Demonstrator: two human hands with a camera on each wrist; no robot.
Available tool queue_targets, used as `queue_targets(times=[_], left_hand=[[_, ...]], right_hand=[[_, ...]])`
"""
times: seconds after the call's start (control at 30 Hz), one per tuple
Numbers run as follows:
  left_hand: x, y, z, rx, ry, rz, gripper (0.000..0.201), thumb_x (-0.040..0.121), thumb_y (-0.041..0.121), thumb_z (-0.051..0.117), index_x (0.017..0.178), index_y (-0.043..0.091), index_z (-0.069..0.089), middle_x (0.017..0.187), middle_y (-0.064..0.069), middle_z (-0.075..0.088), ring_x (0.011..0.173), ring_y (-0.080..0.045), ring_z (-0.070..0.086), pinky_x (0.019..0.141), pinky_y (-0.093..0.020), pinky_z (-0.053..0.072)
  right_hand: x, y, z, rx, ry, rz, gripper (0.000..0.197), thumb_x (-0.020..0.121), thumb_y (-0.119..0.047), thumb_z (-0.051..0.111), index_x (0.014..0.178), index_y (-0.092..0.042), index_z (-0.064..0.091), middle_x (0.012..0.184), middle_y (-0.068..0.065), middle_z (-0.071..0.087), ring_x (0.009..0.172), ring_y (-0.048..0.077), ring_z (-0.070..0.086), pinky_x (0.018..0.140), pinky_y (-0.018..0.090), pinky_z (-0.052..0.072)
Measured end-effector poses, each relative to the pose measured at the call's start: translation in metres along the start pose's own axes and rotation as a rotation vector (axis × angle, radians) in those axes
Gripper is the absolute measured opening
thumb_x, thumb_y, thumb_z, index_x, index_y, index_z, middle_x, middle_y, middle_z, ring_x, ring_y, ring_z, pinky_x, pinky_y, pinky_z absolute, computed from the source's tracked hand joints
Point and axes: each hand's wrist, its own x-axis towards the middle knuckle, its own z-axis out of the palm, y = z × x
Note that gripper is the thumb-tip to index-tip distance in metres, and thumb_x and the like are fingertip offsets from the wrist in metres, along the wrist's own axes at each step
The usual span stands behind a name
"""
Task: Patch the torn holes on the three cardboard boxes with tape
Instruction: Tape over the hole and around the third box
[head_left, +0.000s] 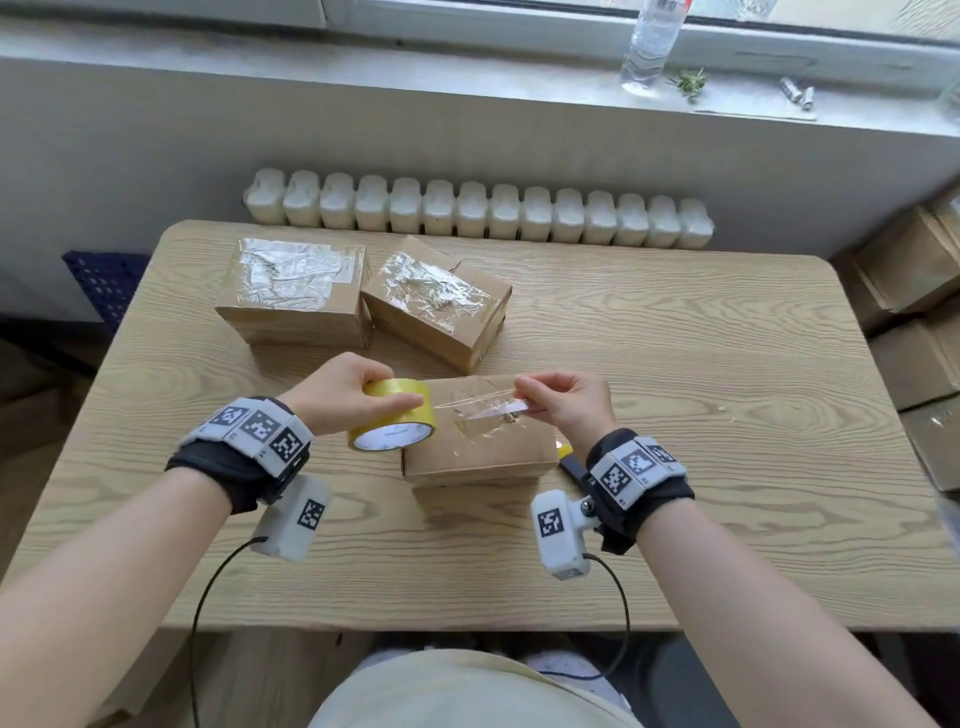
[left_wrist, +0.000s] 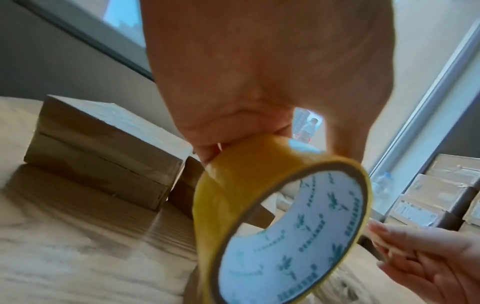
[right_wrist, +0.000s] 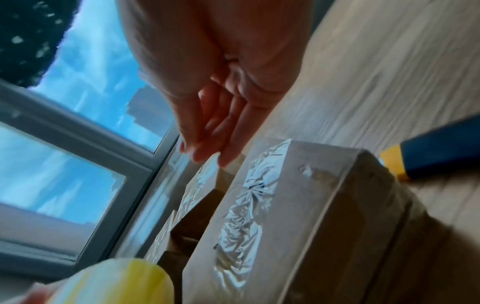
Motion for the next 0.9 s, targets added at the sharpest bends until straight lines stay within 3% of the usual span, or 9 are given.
queue_targets(times=[0.13,0.23,0.33,0.43,0.57,0.73,0.9], left_hand=[[0.009,0.011,0.004,0.256,0.081,-0.050,0.052,0.080,0.056,0.063,0.056,0.012,0.049,0.053,0.001,0.046,0.051,-0.014,0.044,0.051,-0.027,0.033],[0.022,0.027,0.007,0.466,0.082,-0.088,0.048,0.082,0.062,0.054,0.068,0.016,0.051,0.065,0.004,0.051,0.066,-0.015,0.052,0.058,-0.029,0.039],[0.032,0.038,0.008,0.555,0.044,-0.110,0.040,0.083,0.063,0.052,0.089,0.023,0.052,0.078,0.008,0.051,0.080,-0.016,0.052,0.063,-0.030,0.039],[0.035,0.042,0.010,0.611,0.034,-0.114,0.045,0.082,0.065,0.051,0.095,0.022,0.055,0.085,0.007,0.054,0.083,-0.017,0.053,0.065,-0.030,0.039],[0.036,0.044,0.014,0.606,0.047,-0.083,0.040,0.087,0.062,0.046,0.091,0.023,0.050,0.086,0.006,0.054,0.082,-0.016,0.052,0.065,-0.030,0.040],[0.032,0.035,0.011,0.434,0.056,-0.054,0.023,0.092,0.039,0.045,0.089,0.019,0.055,0.086,-0.003,0.062,0.079,-0.021,0.054,0.066,-0.031,0.037],[0.029,0.025,0.012,0.253,0.090,-0.072,0.047,0.088,0.051,0.052,0.076,0.006,0.057,0.068,-0.005,0.056,0.064,-0.020,0.052,0.059,-0.033,0.037]], right_hand=[[0.012,0.013,0.008,-0.118,0.093,0.011,0.013,0.078,-0.008,0.076,0.066,-0.013,0.071,0.066,0.005,0.071,0.059,0.014,0.062,0.066,0.027,0.057],[0.024,0.015,0.011,-0.317,0.168,-0.005,0.015,0.075,-0.021,0.079,0.062,-0.020,0.071,0.071,0.000,0.072,0.069,0.015,0.068,0.074,0.037,0.059],[0.026,0.011,0.014,-0.534,0.212,-0.054,0.010,0.077,-0.031,0.076,0.072,-0.022,0.073,0.073,-0.006,0.071,0.072,0.009,0.066,0.073,0.030,0.057],[0.025,0.011,0.016,-0.715,0.219,-0.099,0.013,0.080,-0.035,0.071,0.083,-0.022,0.073,0.083,-0.004,0.072,0.081,0.013,0.065,0.077,0.029,0.053],[0.027,0.019,0.019,-0.841,0.215,-0.141,0.016,0.084,-0.035,0.066,0.089,-0.020,0.068,0.091,0.001,0.069,0.086,0.019,0.062,0.074,0.030,0.050],[0.027,0.022,0.023,-0.974,0.230,-0.243,0.016,0.090,-0.030,0.061,0.095,-0.015,0.060,0.095,0.004,0.062,0.091,0.022,0.057,0.071,0.030,0.045],[0.031,0.024,0.023,-1.159,0.198,-0.346,0.018,0.093,-0.029,0.056,0.101,-0.013,0.056,0.100,0.004,0.062,0.096,0.021,0.055,0.077,0.032,0.045]])
